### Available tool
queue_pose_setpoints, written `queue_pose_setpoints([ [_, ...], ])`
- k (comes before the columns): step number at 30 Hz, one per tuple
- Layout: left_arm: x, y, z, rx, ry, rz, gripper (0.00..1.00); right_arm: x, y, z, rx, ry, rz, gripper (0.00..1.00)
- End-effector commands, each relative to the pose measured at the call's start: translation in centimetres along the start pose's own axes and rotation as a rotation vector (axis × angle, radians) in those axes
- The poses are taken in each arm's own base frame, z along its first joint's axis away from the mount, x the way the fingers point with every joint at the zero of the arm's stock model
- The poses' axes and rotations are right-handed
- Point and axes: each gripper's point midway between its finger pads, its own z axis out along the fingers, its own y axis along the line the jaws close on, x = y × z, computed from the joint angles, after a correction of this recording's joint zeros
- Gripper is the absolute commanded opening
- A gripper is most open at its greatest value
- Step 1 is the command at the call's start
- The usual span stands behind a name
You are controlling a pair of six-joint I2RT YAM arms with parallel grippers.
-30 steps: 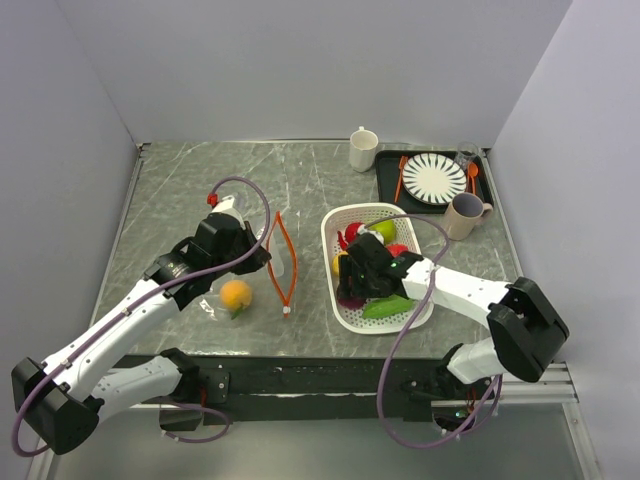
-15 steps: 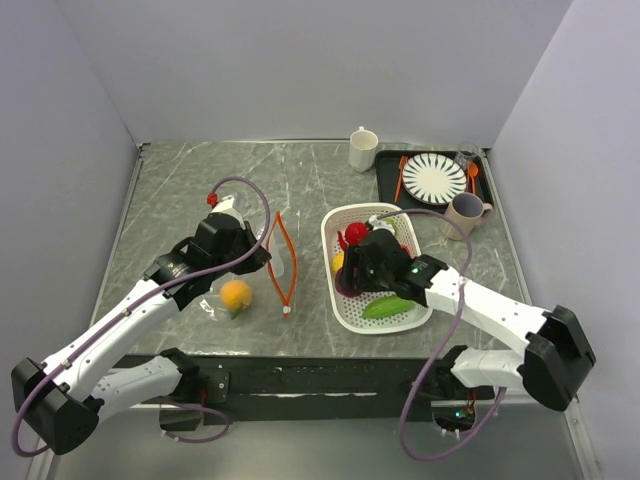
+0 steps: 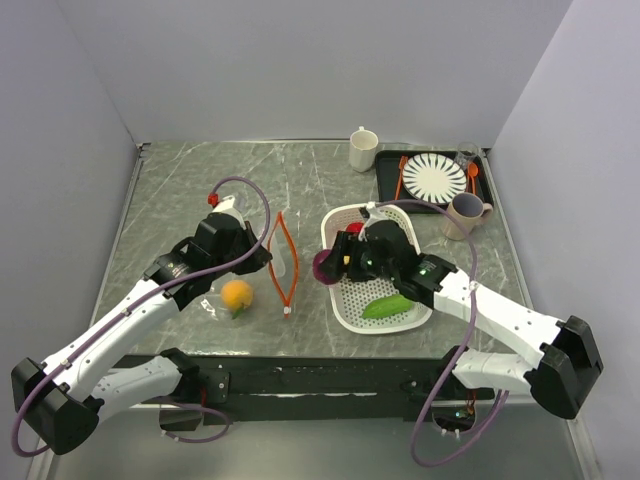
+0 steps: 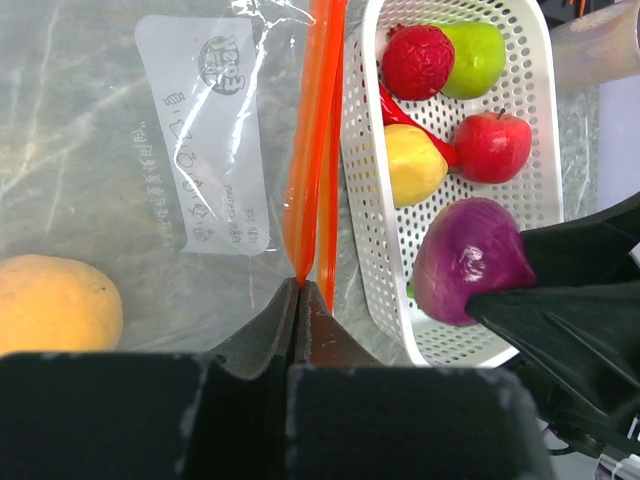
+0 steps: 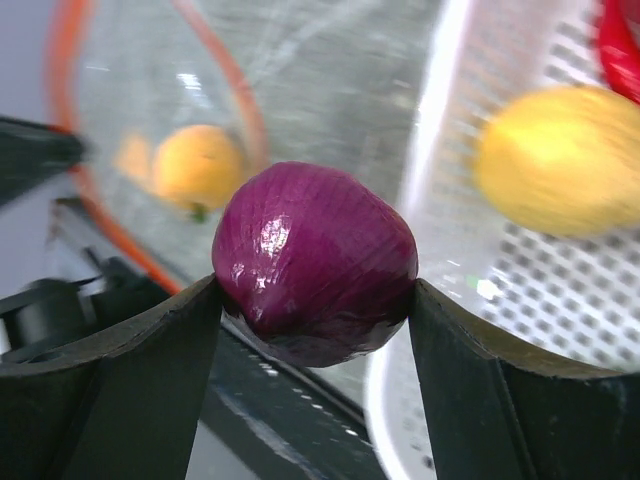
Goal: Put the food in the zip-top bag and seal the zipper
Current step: Pick up the fake fruit from the bin, then place the fake fruit in the zipper food storage bag.
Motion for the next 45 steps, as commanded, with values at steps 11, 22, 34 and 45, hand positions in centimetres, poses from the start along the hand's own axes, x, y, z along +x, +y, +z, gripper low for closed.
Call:
queue_pose_setpoints([
  [11,-0.6,-2.3,-0.9,0.109,-0.009,-0.013,0.01,-0.8,9.6,3.3,-0.194,0.058,-0.072,0.39],
  [22,-1.8,-4.2,-2.4,0.165,-0.012,0.011,0.01,-1.0,8.8,5.1,-0.103,0.06,-0.098,0.5],
  [34,-2.3,-3.9,-3.8,0.153,-0.041,0.01,0.01,-3.0,9.8,3.5,-0.11,0.008,-0.122,0.85],
  [45,-3.3,-3.8,-4.3,0.14,-0.088,0.0,0.01,-4.5,8.1,1.6,-0.03,-0.078,-0.101,0.91],
])
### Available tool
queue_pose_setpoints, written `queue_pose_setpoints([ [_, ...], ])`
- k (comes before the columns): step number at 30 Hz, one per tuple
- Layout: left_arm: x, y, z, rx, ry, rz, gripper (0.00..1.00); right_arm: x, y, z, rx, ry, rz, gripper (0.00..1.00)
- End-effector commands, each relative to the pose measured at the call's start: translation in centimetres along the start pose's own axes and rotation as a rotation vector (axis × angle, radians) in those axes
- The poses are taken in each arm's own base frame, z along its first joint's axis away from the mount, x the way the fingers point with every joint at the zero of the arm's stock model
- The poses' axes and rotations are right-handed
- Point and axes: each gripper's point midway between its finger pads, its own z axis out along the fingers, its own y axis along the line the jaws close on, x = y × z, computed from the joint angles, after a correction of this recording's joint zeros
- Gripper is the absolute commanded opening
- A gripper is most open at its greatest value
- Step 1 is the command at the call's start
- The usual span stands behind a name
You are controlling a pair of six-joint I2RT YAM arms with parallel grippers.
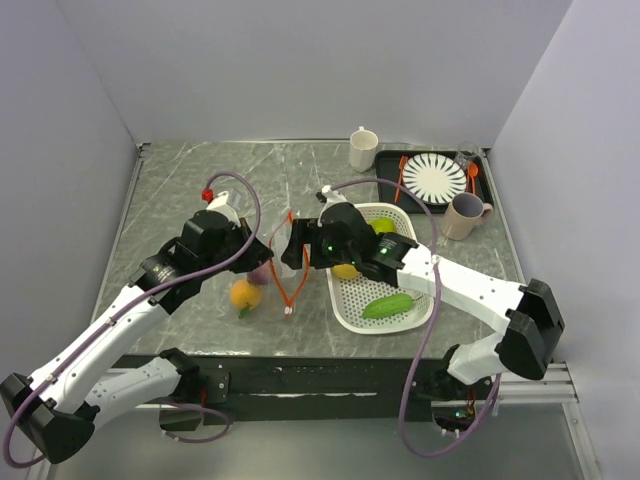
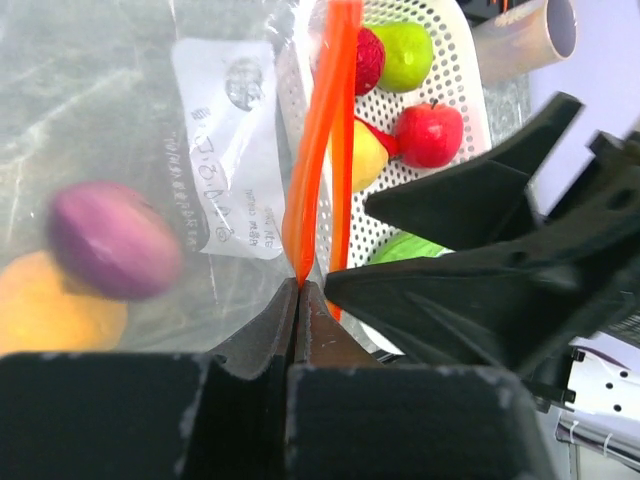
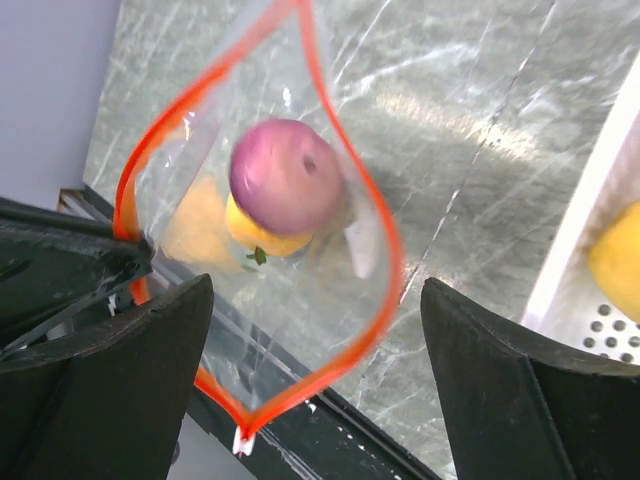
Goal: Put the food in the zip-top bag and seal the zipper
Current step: Place the fake fruit in the zipper food storage bag.
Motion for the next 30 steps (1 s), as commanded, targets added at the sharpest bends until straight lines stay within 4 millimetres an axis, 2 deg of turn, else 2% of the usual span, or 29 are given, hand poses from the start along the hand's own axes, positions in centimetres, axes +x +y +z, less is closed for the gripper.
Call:
queue_pose_setpoints([
  [1,-2.4,-1.5,-1.4,0.036,-0.091,0.001,0.01,-2.7,0.3,-2.5,0.013,-0.11,0.012,0.91],
  [4,-2.8,-1.0,-1.9,0.016,-0.124,-0.014,0.01,-3.0,-1.8,-3.5,0.109,-0.159,0.033,0.93],
  [6,-2.9,-0.8,-2.1,0.011,-0.136,-0.012,0.01,-3.5,-4.0,-4.2,0.206,-0.214,0.064,0.95],
  [8,-2.9,-0.7,-2.1,0.008,-0.134,-0.002,0.01,-4.4,-5.1,-5.9,0.258,-0.283,0.084,0.99],
  [9,-2.8,-0.7,-1.9,0.004,-0.126,-0.002,0.01,-4.2,-6.0,-6.3,0.285,-0.298,0.101,1.0],
  [10,-2.5,-0.7,-1.7,0.011,-0.113,0.001,0.01,-4.9,-5.8,-7.5,0.269,-0.342,0.117,1.0],
  [11,-2.4,-0.7,-1.6,0.011,-0.111,-0.001,0.01,-5.1,-6.1,-8.0,0.269,-0.366,0.105,1.0],
  [12,-2.3,-0.6,-1.3,0.009,-0.104,-0.003,0.01,-4.1,-7.1,-7.9,0.279,-0.361,0.076,1.0],
  [13,-2.3,-0.8,-1.2,0.018,-0.109,-0.005,0.01,-4.8,-6.9,-8.7,0.25,-0.404,0.065,1.0],
  [16,-2.0,-0.7,-0.8,0.022,-0.096,-0.006,0.01,-3.3,-9.9,-8.7,0.338,-0.355,0.089,1.0],
  [18,-1.9,-0.7,-0.7,0.019,-0.09,-0.006,0.01,-3.1,-11.8,-8.4,0.407,-0.313,0.068,1.0],
  [21,-1.7,-0.7,-0.5,0.02,-0.086,-0.007,0.01,-2.2,-13.2,-8.3,0.443,-0.285,0.018,1.0],
  [24,-1.7,-0.8,-0.3,0.025,-0.083,-0.007,0.01,-2.0,-15.6,-9.0,0.533,-0.262,0.112,1.0],
  [30,-1.4,-0.6,0.1,0.02,-0.069,0.003,0.01,-1.4,-16.7,-7.7,0.47,-0.157,0.114,1.0],
])
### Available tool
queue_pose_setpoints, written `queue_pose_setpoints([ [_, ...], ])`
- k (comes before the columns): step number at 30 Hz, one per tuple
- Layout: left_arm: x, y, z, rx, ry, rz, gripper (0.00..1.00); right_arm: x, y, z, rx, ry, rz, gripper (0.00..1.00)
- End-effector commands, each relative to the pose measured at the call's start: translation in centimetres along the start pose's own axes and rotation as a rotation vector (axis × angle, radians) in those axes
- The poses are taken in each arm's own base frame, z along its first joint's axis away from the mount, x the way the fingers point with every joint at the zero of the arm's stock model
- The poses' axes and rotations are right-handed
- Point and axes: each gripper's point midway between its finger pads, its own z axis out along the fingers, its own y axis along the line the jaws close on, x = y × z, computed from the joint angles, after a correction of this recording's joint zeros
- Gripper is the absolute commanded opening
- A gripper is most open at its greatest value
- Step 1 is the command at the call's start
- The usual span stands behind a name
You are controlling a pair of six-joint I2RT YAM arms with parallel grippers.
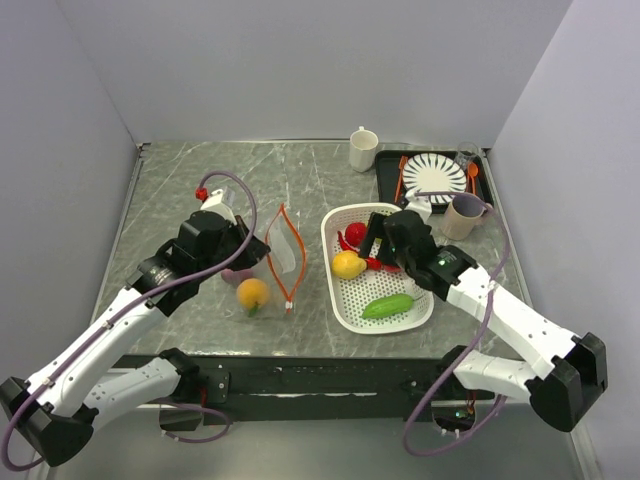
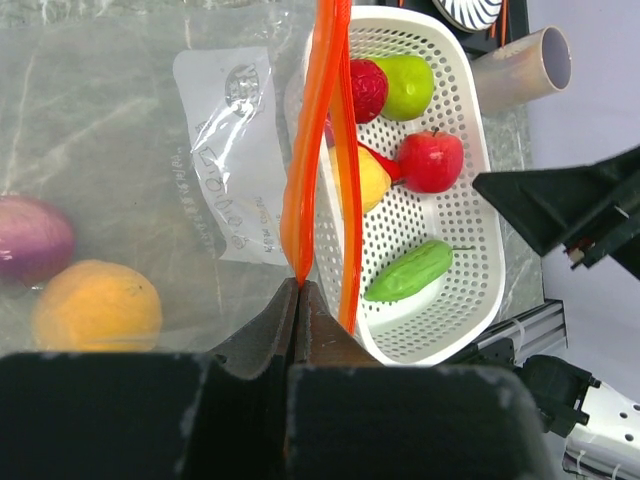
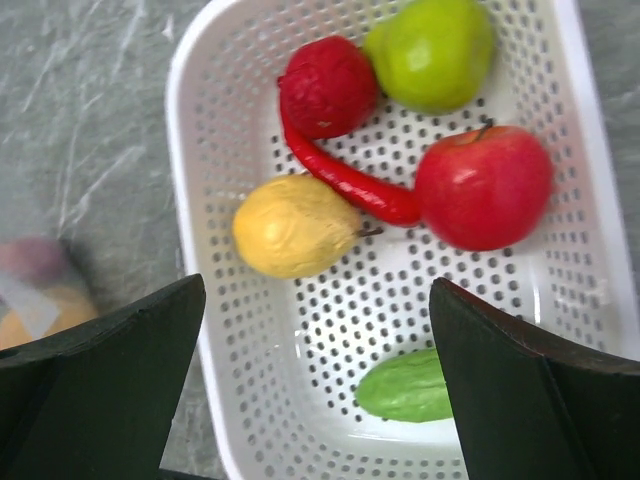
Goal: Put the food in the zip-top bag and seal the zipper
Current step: Place the fake fruit in the zipper food storage bag, then pick up the fake fruit from the bin.
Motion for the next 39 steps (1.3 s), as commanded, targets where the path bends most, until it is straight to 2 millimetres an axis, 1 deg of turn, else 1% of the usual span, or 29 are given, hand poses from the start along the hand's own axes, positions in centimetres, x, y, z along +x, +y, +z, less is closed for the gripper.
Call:
queue_pose_setpoints([
  [1,-0.2,-0.9,0.3,0.043,-0.01,0.007,0.01,0.7,-0.3,0.8,-0.019,0.077,-0.045,1.0],
  [2,-0.1,-0.8,0.4,0.043,-0.008,0.007,0.01,0.3,-0.5,0.9,0.002,0.07,-0.046,1.0],
  [3,-0.2,-0.9,0.4,0.046,-0.011,0.005,0.01,0.6,-0.8,1.3,0.022,0.087,-0.054,1.0],
  [8,-0.1,-0.8,0.4,0.045,-0.01,0.008,0.01,0.7,-2.2,2.3,0.074,0.113,-0.028,1.0],
  [10,-0.1,-0.7,0.3,0.038,-0.011,0.01,0.01,0.6,-2.0,2.5,0.057,0.109,-0.014,1.0],
  [14,-0.3,-0.6,0.2,0.028,-0.016,0.013,0.01,0.3,-2.2,3.0,0.055,0.101,0.008,1.0],
  [19,0.0,-0.4,0.4,0.02,0.002,0.013,0.01,0.4,-2.9,4.0,0.095,0.117,-0.001,1.0],
  [22,0.0,-0.4,0.3,0.017,0.0,0.017,0.01,0.5,-3.8,4.5,0.146,0.128,0.007,1.0],
  [23,-0.1,-0.4,0.2,0.016,-0.001,0.016,0.01,0.1,-4.6,4.7,0.19,0.108,0.005,1.0],
  [25,-0.1,-0.3,0.2,0.011,-0.004,0.014,0.01,-0.3,-5.4,5.0,0.226,0.081,0.002,1.0],
  [27,-0.1,-0.4,0.2,0.013,-0.002,0.017,0.01,-0.2,-6.3,5.6,0.258,0.079,-0.009,1.0],
  [32,-0.2,-0.3,0.3,0.003,-0.001,0.019,0.01,0.7,-7.0,7.0,0.288,0.12,-0.028,1.0],
  [33,-0.2,-0.4,0.4,0.007,0.002,0.019,0.01,0.6,-6.7,7.3,0.269,0.119,-0.036,1.0],
  [39,0.0,-0.1,0.6,-0.007,0.012,0.022,0.01,0.7,-7.1,8.6,0.277,0.123,-0.044,1.0],
])
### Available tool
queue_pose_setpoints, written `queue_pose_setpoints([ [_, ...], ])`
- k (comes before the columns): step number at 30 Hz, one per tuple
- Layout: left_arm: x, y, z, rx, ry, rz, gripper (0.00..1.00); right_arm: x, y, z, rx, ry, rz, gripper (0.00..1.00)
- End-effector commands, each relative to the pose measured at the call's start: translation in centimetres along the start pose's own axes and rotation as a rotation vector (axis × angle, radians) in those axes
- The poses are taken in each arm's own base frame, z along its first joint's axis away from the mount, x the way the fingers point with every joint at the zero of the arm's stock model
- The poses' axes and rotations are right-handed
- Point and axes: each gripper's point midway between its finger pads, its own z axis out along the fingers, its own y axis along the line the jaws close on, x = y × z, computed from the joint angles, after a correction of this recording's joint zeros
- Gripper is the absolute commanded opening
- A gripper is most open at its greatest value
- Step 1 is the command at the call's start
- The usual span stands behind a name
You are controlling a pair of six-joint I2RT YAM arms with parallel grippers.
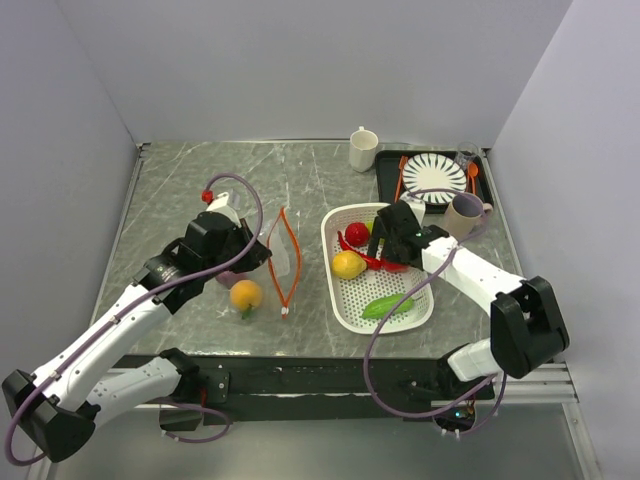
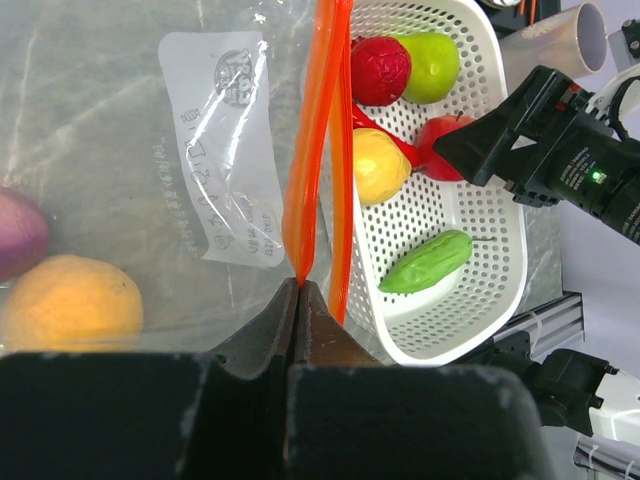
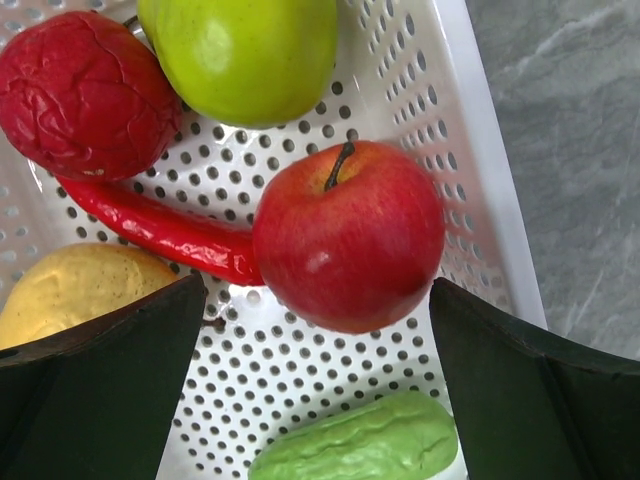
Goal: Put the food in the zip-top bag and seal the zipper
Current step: Pick up the fake fruit from the bin.
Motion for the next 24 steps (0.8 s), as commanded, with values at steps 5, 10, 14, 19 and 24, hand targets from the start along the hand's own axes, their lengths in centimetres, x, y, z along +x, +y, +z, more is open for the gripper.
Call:
queue_pose_setpoints([
  [5,-1.0,-0.7,-0.4,0.011,-0.026,0.015,0.01,-2.0,-0.1,1.4,0.034,-0.035,0.011,0.95],
  [10,-0.9,-0.5,-0.3,0.006,-0.023,0.012,0.01,-1.4,-0.4,1.8,0.048,-0.018,0.012,0.83],
  [14,-0.8,-0.6,-0.3,0.011,-0.021,0.013,0.01,-1.0,-0.1,1.8,0.017,-0.012,0.015,0.71],
  [19,-0.6,-0.7,-0.2,0.017,-0.014,0.012,0.01,-0.8,0.3,1.7,-0.009,0.002,0.012,0.52],
  [24,-0.6,-0.6,-0.2,0.013,-0.013,0.014,0.01,-0.8,0.6,1.2,-0.044,0.0,0.019,0.46],
])
